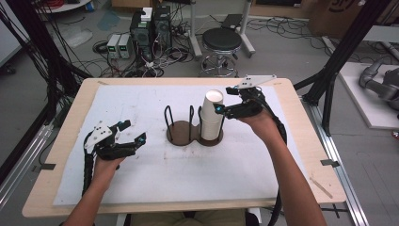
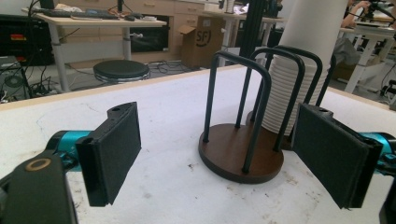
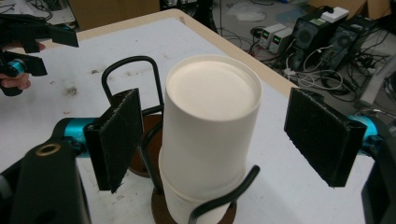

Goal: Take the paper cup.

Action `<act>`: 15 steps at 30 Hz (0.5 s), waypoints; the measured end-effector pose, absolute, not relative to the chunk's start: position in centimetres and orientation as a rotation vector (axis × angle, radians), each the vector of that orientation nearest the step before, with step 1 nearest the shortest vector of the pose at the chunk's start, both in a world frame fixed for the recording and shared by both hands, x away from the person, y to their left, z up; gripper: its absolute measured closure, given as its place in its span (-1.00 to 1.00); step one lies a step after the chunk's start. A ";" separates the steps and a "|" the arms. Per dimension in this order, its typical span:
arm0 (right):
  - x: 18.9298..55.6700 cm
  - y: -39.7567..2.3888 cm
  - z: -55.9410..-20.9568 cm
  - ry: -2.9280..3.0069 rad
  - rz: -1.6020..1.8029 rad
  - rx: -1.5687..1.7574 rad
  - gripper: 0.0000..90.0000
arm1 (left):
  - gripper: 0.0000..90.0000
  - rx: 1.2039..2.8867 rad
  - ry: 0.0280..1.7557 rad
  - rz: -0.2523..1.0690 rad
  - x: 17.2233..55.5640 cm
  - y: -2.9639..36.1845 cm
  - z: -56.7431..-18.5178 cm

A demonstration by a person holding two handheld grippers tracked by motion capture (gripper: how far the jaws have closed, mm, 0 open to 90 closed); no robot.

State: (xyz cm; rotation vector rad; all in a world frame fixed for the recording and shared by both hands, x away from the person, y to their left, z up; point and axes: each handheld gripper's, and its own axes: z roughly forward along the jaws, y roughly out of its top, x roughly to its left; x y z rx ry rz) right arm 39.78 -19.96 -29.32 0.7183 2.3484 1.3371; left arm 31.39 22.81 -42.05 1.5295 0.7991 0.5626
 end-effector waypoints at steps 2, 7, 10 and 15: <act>40.3 -19.2 -29.3 2.366 1.325 0.714 -0.55 | -0.65 1.530 0.796 0.558 31.4 22.7 -42.0; 41.1 -18.5 -29.7 2.395 1.285 0.739 -0.55 | -0.65 1.527 0.798 0.557 31.4 22.7 -42.0; 41.5 -18.2 -30.0 2.409 1.282 0.739 -0.44 | -0.65 1.527 0.796 0.556 31.4 22.7 -42.0; 41.7 -18.0 -30.2 2.424 1.286 0.745 -0.31 | -0.65 1.528 0.795 0.555 31.4 22.7 -42.0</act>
